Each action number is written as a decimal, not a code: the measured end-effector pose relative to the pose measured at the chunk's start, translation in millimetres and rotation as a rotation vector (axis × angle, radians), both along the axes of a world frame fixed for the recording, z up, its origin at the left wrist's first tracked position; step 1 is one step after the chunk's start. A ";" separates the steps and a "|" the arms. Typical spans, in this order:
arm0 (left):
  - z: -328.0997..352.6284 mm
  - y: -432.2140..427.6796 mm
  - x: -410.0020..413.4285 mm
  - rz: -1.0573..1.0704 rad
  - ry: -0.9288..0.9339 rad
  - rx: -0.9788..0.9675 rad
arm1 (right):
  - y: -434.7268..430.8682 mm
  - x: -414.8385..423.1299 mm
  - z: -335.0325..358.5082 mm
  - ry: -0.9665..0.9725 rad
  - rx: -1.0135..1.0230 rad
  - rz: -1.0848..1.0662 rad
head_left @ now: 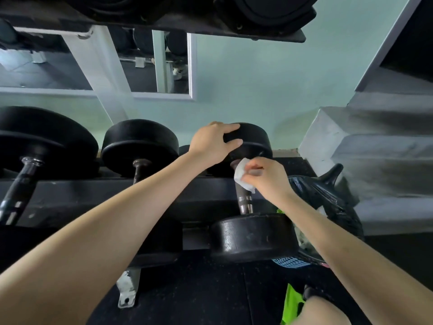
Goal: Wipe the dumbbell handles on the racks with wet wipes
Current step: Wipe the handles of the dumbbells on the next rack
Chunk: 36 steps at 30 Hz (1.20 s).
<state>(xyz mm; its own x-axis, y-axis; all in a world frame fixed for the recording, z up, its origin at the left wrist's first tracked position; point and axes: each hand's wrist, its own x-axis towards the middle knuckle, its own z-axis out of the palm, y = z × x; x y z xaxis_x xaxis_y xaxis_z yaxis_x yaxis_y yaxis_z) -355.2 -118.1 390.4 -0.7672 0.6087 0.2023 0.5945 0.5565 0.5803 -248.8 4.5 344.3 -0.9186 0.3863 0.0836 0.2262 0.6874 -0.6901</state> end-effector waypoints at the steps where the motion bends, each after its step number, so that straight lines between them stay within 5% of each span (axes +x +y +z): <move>1: -0.1 1.0 -1.6 -0.002 0.002 -0.002 | 0.9 -6.1 -6.3 0.004 0.039 0.021; 5: 1.4 0.3 -7.2 -0.021 0.025 -0.016 | 10.1 -0.4 -1.5 -0.083 0.242 0.166; 10: -3.0 0.2 -8.6 -0.024 0.062 -0.017 | 15.2 17.1 6.0 -0.226 0.197 0.351; 17: -2.9 1.0 -14.8 -0.032 0.033 -0.021 | 9.4 -8.9 7.6 -0.127 0.336 0.259; 21: -1.8 0.9 -18.1 -0.026 0.021 -0.003 | 11.7 17.4 10.5 -0.209 0.216 0.318; 24: -2.5 1.3 -20.0 -0.024 0.016 0.008 | 17.0 26.9 26.3 0.025 -0.132 0.184; 26: -3.2 1.6 -19.7 -0.025 0.024 0.015 | 15.3 21.3 32.2 0.107 -0.128 0.145; 29: -4.4 1.9 -17.9 -0.033 0.032 0.025 | 10.3 10.0 22.4 -0.090 -0.182 0.186; 32: -4.4 1.7 -18.6 -0.032 0.027 0.031 | 9.1 0.1 8.3 -0.174 0.124 0.124; 36: -3.9 2.3 -20.0 -0.028 0.021 0.030 | 5.6 -5.4 1.6 -0.008 0.442 0.191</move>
